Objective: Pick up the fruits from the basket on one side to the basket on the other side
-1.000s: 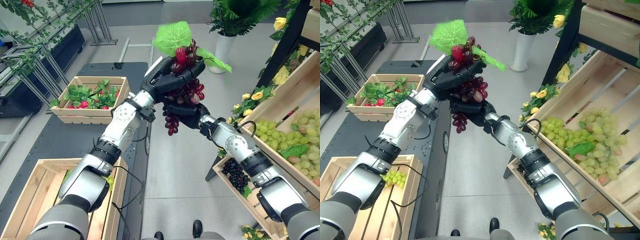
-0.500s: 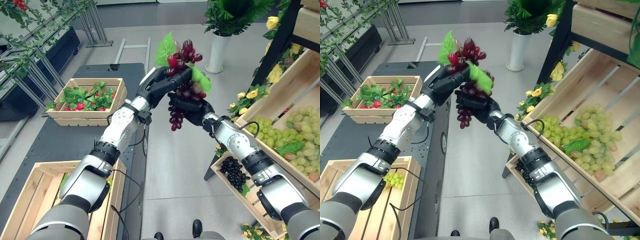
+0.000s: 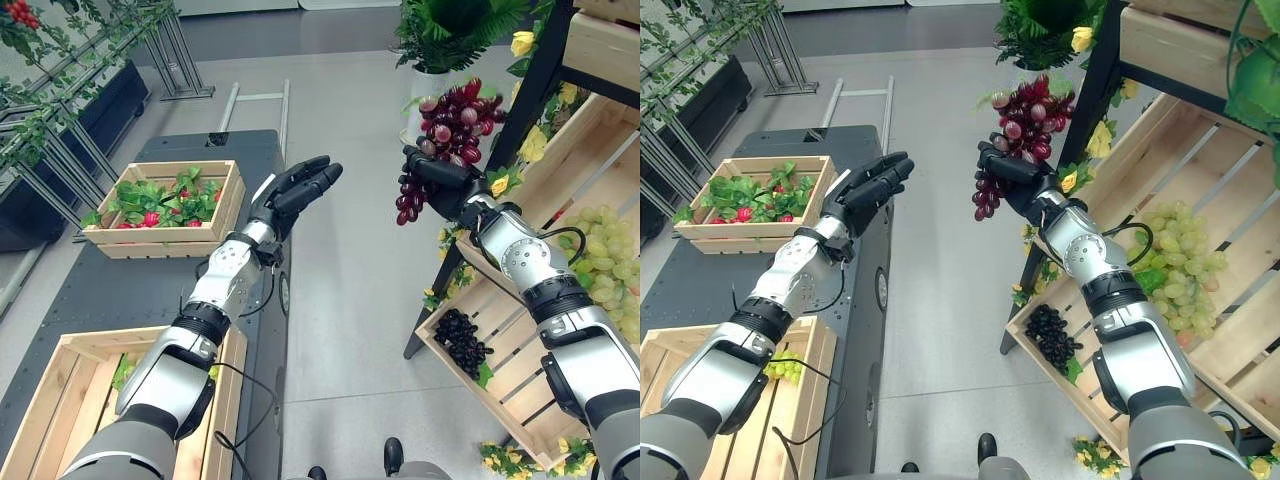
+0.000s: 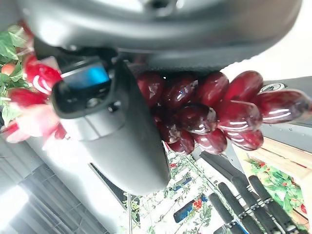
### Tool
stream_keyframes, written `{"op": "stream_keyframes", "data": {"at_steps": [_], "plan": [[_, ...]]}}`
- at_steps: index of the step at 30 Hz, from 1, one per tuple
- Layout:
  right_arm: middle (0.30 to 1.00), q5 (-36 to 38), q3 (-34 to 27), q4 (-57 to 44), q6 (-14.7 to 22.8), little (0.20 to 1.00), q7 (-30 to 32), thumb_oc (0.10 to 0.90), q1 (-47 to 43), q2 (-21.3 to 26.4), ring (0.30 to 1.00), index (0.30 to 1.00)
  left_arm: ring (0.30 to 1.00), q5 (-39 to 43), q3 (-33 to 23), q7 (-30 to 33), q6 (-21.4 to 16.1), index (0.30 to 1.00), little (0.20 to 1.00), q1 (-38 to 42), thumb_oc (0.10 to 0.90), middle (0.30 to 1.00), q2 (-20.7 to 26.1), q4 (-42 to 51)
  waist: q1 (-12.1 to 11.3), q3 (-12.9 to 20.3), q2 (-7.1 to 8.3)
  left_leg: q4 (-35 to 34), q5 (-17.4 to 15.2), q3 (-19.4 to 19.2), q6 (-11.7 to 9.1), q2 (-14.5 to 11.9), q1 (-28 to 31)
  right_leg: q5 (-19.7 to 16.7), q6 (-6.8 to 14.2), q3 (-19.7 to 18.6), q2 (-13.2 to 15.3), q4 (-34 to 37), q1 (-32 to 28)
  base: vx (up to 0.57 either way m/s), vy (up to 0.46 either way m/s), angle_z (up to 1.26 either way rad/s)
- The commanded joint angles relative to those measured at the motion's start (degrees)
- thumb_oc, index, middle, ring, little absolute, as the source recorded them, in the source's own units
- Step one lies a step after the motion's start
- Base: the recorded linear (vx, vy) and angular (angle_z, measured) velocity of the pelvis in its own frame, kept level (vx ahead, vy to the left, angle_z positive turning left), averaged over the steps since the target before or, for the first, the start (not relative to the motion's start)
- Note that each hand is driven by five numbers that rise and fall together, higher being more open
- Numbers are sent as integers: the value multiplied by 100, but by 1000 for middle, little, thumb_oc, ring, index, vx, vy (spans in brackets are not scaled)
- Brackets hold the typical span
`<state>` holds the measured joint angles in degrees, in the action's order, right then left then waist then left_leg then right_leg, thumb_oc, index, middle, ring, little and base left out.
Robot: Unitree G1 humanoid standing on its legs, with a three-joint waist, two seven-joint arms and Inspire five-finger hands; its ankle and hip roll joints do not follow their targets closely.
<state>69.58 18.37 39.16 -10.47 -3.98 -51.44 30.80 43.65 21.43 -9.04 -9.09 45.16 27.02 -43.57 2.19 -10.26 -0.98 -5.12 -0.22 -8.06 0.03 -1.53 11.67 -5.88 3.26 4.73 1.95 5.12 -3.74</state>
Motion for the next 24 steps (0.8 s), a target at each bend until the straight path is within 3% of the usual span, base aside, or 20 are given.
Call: {"op": "stream_keyframes", "data": {"at_steps": [1,10,18,24], "plan": [[300,-128,-345,141,693,300,-624,400,-372,-160,300,300,900,259,-173,200,-839,900,900,230,800,900,239,-191,24,926,140,12,-431,32,25,278,-267,546,-77,23,-206,-12,-248,0,0,0],[300,-621,-235,-508,559,300,-857,400,228,-197,300,300,900,88,-310,253,-932,900,900,-472,800,900,60,51,11,841,191,12,-434,26,49,275,-274,540,-86,-8,-209,-12,-227,7,0,-2],[300,-2127,14,-1647,681,300,-1095,400,1255,-273,300,300,900,-280,-529,630,-1086,900,900,-1979,800,900,-628,345,-36,703,311,12,-415,27,100,280,-278,501,-80,-57,-214,-12,-210,0,0,0],[300,-3008,231,-2312,748,300,-1450,400,1559,-244,300,300,900,-642,-579,769,-1246,900,900,-2420,800,900,-859,283,-40,642,395,12,-396,-6,113,286,-286,474,-76,-68,-219,-12,-197,8,11,-2]]}}
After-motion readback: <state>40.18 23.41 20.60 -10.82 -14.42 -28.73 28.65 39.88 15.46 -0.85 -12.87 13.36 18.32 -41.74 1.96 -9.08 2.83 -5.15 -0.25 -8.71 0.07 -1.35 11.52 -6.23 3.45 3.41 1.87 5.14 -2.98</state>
